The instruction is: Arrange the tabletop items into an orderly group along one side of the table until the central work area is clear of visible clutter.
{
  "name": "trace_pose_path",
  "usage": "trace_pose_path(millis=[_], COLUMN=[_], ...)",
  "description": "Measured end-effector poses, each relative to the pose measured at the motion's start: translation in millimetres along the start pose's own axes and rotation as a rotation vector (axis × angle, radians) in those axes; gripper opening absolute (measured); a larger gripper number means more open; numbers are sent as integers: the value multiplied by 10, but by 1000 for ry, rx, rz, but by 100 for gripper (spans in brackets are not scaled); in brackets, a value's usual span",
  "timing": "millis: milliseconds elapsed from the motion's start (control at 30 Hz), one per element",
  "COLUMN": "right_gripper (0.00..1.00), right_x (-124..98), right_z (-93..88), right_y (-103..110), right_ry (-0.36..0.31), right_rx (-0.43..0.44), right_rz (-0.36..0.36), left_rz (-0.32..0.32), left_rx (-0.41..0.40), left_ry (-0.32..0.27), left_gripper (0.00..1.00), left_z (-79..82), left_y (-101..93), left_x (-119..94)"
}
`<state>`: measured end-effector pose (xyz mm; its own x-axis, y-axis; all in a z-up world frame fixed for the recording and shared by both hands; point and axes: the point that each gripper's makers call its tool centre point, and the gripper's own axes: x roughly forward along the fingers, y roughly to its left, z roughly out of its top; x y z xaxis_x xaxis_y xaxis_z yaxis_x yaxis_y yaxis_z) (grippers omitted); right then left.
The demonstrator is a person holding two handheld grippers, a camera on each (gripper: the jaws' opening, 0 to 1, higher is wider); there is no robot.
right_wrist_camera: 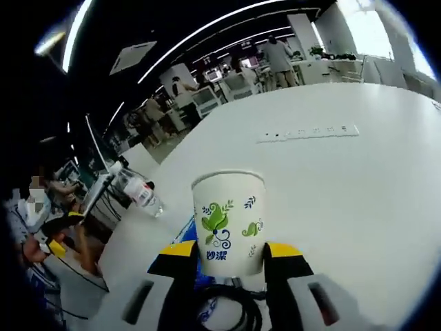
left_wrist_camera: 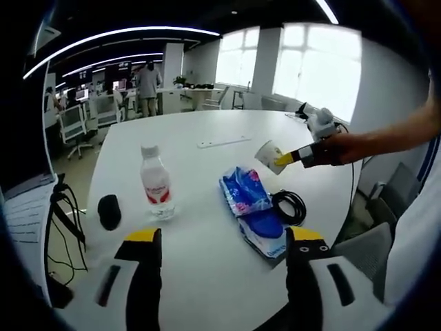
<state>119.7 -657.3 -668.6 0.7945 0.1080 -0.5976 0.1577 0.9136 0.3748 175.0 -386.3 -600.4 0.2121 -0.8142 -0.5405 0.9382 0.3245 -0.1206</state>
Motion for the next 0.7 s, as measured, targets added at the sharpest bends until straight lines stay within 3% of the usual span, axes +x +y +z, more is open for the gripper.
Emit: trace_pose_path(millis=[267, 400, 633, 700], right_gripper=[37, 37, 37, 37], right_x=[47, 109, 111, 99], right_z=[-90, -105, -196, -195], right_y=[433, 502, 935, 1081], right_ry=[57, 78, 99, 85], right_rx=[-204, -307, -561, -590], right_rz=[83, 110, 213, 236], left_rz=[-10, -17, -36, -40], left_rx=[9, 10, 14, 13], left_ry=[-3, -6, -7, -12], left_gripper=[74, 74, 74, 73], left_z=[24, 48, 77, 93], left_y=[-24, -54, -95, -104], left_x=[13, 6, 14, 20])
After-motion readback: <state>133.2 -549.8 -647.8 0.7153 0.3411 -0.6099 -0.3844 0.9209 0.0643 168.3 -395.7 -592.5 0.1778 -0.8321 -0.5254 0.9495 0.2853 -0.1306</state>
